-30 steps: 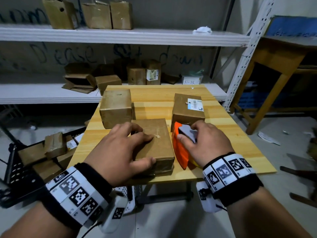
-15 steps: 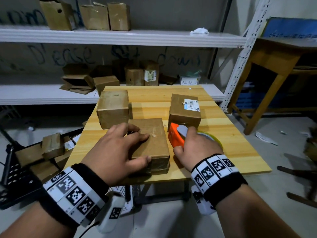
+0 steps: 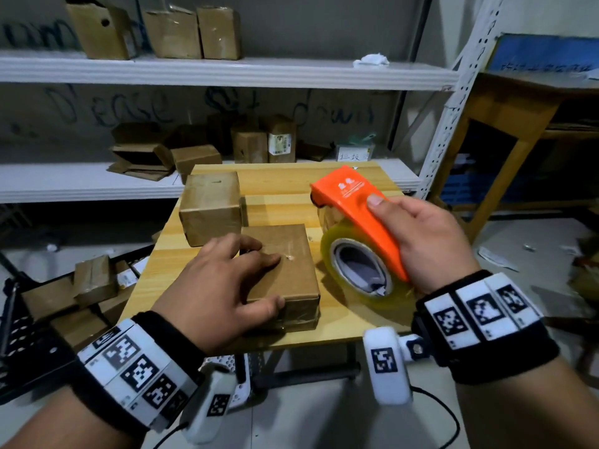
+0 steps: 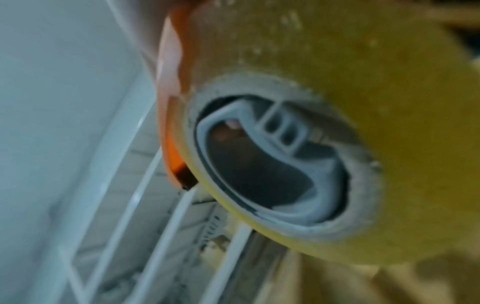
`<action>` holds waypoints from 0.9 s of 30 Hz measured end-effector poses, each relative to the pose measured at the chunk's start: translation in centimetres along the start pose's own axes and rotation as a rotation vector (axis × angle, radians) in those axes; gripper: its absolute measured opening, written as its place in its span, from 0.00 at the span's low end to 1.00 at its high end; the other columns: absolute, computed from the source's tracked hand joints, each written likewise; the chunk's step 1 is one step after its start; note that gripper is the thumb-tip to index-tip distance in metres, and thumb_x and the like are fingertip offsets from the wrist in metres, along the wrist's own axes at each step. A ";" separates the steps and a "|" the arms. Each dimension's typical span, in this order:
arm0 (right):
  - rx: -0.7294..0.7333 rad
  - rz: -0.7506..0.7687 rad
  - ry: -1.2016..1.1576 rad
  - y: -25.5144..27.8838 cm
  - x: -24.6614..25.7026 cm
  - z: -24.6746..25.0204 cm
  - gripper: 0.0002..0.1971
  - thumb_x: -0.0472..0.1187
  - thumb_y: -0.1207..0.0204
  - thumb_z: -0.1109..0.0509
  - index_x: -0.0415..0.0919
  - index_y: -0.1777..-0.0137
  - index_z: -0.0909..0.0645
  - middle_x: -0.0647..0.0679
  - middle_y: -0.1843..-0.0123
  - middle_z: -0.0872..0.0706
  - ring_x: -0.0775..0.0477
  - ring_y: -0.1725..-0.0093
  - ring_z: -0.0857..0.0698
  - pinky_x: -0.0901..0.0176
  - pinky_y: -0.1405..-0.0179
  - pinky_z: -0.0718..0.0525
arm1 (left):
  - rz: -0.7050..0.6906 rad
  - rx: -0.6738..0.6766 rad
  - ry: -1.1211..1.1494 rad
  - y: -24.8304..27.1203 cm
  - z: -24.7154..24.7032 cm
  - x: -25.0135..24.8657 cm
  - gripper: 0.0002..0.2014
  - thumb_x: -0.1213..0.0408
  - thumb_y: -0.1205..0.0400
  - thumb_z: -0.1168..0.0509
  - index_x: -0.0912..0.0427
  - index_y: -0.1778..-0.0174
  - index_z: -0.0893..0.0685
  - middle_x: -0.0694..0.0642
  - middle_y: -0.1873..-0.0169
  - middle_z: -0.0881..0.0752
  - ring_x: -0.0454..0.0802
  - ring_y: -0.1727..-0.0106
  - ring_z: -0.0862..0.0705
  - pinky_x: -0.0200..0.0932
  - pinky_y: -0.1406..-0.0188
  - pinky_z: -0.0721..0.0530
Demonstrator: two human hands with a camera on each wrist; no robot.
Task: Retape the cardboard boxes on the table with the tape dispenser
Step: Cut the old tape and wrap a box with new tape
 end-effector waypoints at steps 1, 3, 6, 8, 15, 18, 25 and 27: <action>0.024 -0.020 -0.130 0.1 0.2 0.0 0.14 0.56 0.20 0.25 0.46 0.53 0.07 0.43 0.58 0.04 0.42 0.60 0.05 0.52 0.60 0.08 | -0.003 -0.005 0.008 0.0 0.0 0.1 0.42 0.20 0.31 0.45 0.32 0.22 0.23 0.38 0.26 0.28 0.41 0.25 0.32 0.54 0.23 0.25; 0.069 -0.076 -0.333 0.4 0.4 -0.1 0.11 0.53 0.20 0.24 0.48 0.56 0.05 0.37 0.57 0.05 0.38 0.61 0.06 0.48 0.56 0.08 | -0.009 -0.024 0.037 0.1 0.0 0.2 0.41 0.19 0.31 0.44 0.32 0.23 0.21 0.37 0.27 0.26 0.41 0.25 0.30 0.56 0.23 0.24; 0.135 -0.109 -0.415 0.6 0.2 -0.5 0.10 0.52 0.21 0.24 0.52 0.59 0.04 0.39 0.59 0.05 0.42 0.65 0.07 0.52 0.63 0.08 | -0.004 -0.226 0.163 0.7 0.7 0.2 0.31 0.23 0.23 0.41 0.36 0.30 0.16 0.36 0.34 0.18 0.38 0.31 0.23 0.52 0.33 0.18; 0.181 -0.068 -0.415 0.7 0.1 -0.7 0.10 0.52 0.24 0.23 0.48 0.56 0.04 0.38 0.58 0.05 0.41 0.63 0.07 0.51 0.61 0.08 | 0.030 -0.406 0.353 0.9 1.5 0.0 0.24 0.31 0.17 0.40 0.42 0.37 0.12 0.37 0.45 0.11 0.36 0.42 0.15 0.47 0.48 0.15; 0.214 0.325 0.036 1.6 1.1 -0.9 0.14 0.57 0.29 0.19 0.59 0.44 0.11 0.60 0.46 0.06 0.58 0.50 0.07 0.68 0.57 0.13 | 0.163 -0.117 1.470 0.8 3.3 -2.3 0.32 0.41 0.16 0.38 0.68 0.34 0.15 0.65 0.51 0.08 0.59 0.54 0.11 0.49 0.62 0.10; 0.213 0.502 0.232 2.5 1.4 -1.2 0.18 0.57 0.29 0.19 0.62 0.39 0.12 0.68 0.42 0.10 0.63 0.46 0.10 0.76 0.56 0.16 | 0.119 -0.048 1.514 1.0 3.6 -2.7 0.34 0.40 0.20 0.36 0.69 0.32 0.13 0.74 0.50 0.13 0.61 0.50 0.15 0.48 0.61 0.09; 0.254 0.599 0.230 3.2 1.3 -1.6 0.23 0.55 0.30 0.17 0.56 0.34 0.12 0.66 0.43 0.09 0.64 0.43 0.10 0.79 0.53 0.17 | 0.152 -0.123 1.468 1.0 2.6 -2.4 0.11 0.59 0.22 0.29 0.65 0.54 0.12 0.61 0.68 0.17 0.57 0.64 0.20 0.47 0.64 0.19; 0.263 0.610 0.238 3.2 1.3 -1.7 0.22 0.52 0.30 0.18 0.55 0.34 0.12 0.66 0.43 0.09 0.64 0.43 0.10 0.78 0.53 0.16 | 0.140 -0.181 1.425 1.0 2.4 -2.1 0.05 0.63 0.25 0.27 0.60 0.61 0.11 0.59 0.69 0.14 0.55 0.65 0.19 0.48 0.62 0.20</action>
Point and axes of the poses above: each hand's wrist, its own y-axis away from the middle knuckle, its own z-axis out of the back of the hand, x = y × z, the point moved 2 cm from there along -y, towards the middle knuckle
